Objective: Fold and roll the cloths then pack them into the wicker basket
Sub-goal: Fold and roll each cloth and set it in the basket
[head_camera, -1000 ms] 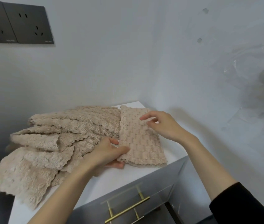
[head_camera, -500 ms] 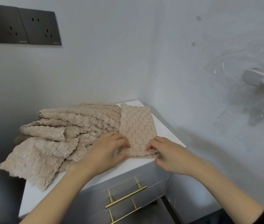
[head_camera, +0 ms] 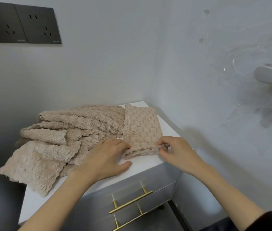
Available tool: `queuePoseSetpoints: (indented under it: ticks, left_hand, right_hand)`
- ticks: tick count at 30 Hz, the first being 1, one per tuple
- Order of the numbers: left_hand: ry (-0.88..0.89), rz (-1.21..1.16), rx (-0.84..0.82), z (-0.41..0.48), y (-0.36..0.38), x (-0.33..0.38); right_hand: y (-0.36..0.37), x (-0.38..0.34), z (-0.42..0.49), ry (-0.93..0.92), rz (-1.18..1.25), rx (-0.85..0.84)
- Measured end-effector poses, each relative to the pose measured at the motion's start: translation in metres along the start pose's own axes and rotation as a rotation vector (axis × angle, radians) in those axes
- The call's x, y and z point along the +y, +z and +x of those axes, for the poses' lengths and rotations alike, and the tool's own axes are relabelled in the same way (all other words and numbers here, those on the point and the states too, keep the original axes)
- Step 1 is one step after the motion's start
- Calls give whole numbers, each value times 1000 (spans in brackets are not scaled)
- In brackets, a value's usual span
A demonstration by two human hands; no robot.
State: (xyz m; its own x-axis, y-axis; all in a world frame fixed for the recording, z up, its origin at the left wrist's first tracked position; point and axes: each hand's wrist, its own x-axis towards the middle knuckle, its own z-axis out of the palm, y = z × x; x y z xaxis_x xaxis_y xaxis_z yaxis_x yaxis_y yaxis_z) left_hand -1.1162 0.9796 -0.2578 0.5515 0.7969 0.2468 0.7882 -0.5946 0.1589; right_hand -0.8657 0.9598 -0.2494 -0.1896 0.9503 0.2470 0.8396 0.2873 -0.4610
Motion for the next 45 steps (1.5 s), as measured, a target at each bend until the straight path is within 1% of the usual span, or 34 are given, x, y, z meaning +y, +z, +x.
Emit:
queuePoseSetpoints:
  ticks: [3,7,10,13,15,18,21,23,24,25,27,29,31,33,37,41,43,45]
  left_hand:
    - [-16,-15,56,5,2,3]
    - [-52,-73,122,11,2,4]
    - [-125,-196,137,15,2,4]
    - [-249,-368,146,22,6,5]
    - [-323,-433,155,26,11,6]
    - [-400,-361,163,29,19,5]
    - [-446,-319,170,30,21,5]
    - [-477,-340,179,30,22,7]
    - [-492,-353,180,30,22,8]
    - [-504,-361,176,31,22,9]
    - [-511,-362,162,31,21,10]
    - [-514,-358,145,32,20,10]
    - [-520,-363,128,32,20,9]
    - [-515,-366,122,32,20,9]
    - [-521,-369,134,33,20,8]
    - [-555,-290,150,31,20,10]
    - [-599,-228,161,30,18,14]
    - [-592,-193,198,29,16,15]
  right_hand:
    - [1,3,2,105,173,9]
    - [3,5,5,161,238,-11]
    - [2,8,7,187,273,6]
    - [3,14,8,192,244,49]
    - [6,18,10,193,202,75]
    - [12,18,11,177,106,110]
    - [13,15,9,182,-51,168]
    - [11,9,7,152,-183,236]
    - [9,4,6,107,-222,295]
    - [8,-3,4,38,-255,354]
    - [12,-18,1,-143,-292,413]
    - [24,-32,-4,-287,-328,361]
    - [38,-44,-9,-318,-378,249]
    - [47,-47,-13,-283,-408,149]
    - [47,-39,-15,-240,-451,81]
    - [38,-22,-15,-191,-375,-64]
    - [32,-10,-16,-172,-355,-69]
    - [25,0,-16,-147,-330,-75]
